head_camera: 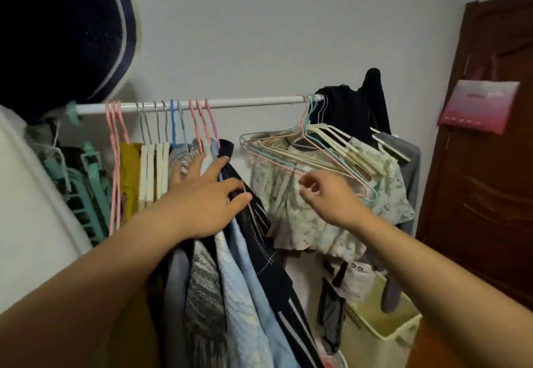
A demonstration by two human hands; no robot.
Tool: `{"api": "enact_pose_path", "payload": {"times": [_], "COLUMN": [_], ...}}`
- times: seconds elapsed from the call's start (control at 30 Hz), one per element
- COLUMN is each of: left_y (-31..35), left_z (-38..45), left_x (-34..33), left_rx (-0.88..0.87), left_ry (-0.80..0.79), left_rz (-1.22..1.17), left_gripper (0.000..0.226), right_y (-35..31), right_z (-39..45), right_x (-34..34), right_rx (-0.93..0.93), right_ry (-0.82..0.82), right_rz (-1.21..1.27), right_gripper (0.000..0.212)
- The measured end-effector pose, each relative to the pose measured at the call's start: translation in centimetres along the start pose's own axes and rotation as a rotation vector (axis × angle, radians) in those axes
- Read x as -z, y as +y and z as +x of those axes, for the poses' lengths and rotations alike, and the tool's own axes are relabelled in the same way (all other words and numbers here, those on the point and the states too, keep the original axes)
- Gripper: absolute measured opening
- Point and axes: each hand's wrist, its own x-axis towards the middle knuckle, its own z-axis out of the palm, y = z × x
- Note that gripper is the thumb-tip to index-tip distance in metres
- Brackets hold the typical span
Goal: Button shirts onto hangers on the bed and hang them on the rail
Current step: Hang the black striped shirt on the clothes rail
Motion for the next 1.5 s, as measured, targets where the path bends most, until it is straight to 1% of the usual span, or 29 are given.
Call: {"api": "enact_pose_path", "payload": {"times": [0.03, 0.07, 0.1, 0.17, 0.27, 0.37, 0.4, 0.47, 0.53, 0.6, 0.67, 0.9, 1.03, 1.1, 1.17, 1.23, 1.3, 1.37, 1.4, 1.43, 1.5], "left_y": [0.0, 0.0, 0.1, 0.2, 0.4, 0.6, 0.7, 0.7, 0.6, 0.6, 0.6, 0.7, 0.7, 0.7, 0.7, 0.9, 1.1, 1.2, 1.3, 1.3, 1.3], "left_z": [-0.1, -0.3, -0.3, -0.3, -0.3, -0.2, -0.2, -0.2, -0.2, -0.3, -0.3, -0.1, -0.1, -0.2, -0.1, 0.0, 0.0, 0.0, -0.1, -0.1, -0.2], "left_x": [-0.2, -0.2, -0.3, -0.5, -0.7, -0.9, -0.9, -0.9, -0.8, -0.9, -1.0, -1.2, -1.1, -1.1, -1.1, -1.1, -1.0, -1.0, -1.0, -0.9, -0.8], "left_rx": [-0.001, 0.0, 0.003, 0.005, -0.003, -0.01, -0.012, -0.011, -0.007, -0.005, -0.005, -0.004, 0.0, 0.003, 0.001, 0.004, 0.008, 0.007, 0.003, 0.001, 0.002], "left_ry": [0.016, 0.028, 0.035, 0.04, 0.051, 0.065, 0.07, 0.077, 0.079, 0.081, 0.081, 0.083, 0.081, 0.077, 0.073, 0.072, 0.075, 0.078, 0.077, 0.074, 0.062], "left_rz": [-0.006, -0.017, -0.03, -0.044, -0.056, -0.038, -0.03, -0.027, -0.03, -0.029, -0.031, -0.038, -0.042, -0.041, -0.042, -0.042, -0.039, -0.039, -0.04, -0.042, -0.044], "left_gripper": [0.061, 0.059, 0.058, 0.056, 0.055, 0.054, 0.054, 0.053, 0.053, 0.053, 0.053, 0.053, 0.053, 0.053, 0.052, 0.053, 0.053, 0.053, 0.053, 0.053, 0.053], "right_y": [2.6, 5.0, 7.4, 10.6, 11.8, 12.1, 12.0, 12.0, 12.1, 12.6, 13.1, 14.1, 12.9, 12.5, 11.8, 10.4, 8.5, 6.7, 6.0, 5.2, 3.9], "right_z": [0.7, 1.2, 1.4, 1.5, 1.5, 1.9, 2.0, 2.3, 2.6, 2.7, 2.7, 3.3, 3.6, 3.7, 3.8, 3.9, 4.1, 4.3, 4.4, 4.5, 4.8], "right_x": [0.5, 1.2, 1.6, 2.2, 2.0, 1.0, 0.7, 0.5, 0.7, 0.8, 0.9, 1.0, 1.2, 1.1, 1.2, 1.3, 1.5, 1.3, 1.1, 0.8, 0.5], "right_rx": [-0.078, -0.165, -0.241, -0.37, -0.512, -0.544, -0.562, -0.625, -0.716, -0.79, -0.828, -0.78, -0.736, -0.697, -0.637, -0.574, -0.558, -0.548, -0.527, -0.499, -0.434], "right_ry": [0.148, 0.215, 0.217, 0.146, 0.156, 0.18, 0.21, 0.288, 0.303, 0.281, 0.272, 0.284, 0.222, 0.189, 0.15, 0.03, -0.124, -0.237, -0.257, -0.241, -0.135], "right_rz": [-0.167, -0.31, -0.43, -0.58, -0.527, -0.443, -0.403, -0.31, -0.234, -0.17, -0.117, 0.118, 0.206, 0.25, 0.329, 0.457, 0.625, 0.74, 0.766, 0.778, 0.748], "right_gripper": [0.018, 0.018, 0.021, 0.028, 0.03, 0.028, 0.031, 0.045, 0.057, 0.06, 0.057, 0.041, 0.019, 0.012, 0.021, 0.032, 0.033, 0.03, 0.03, 0.03, 0.03]}}
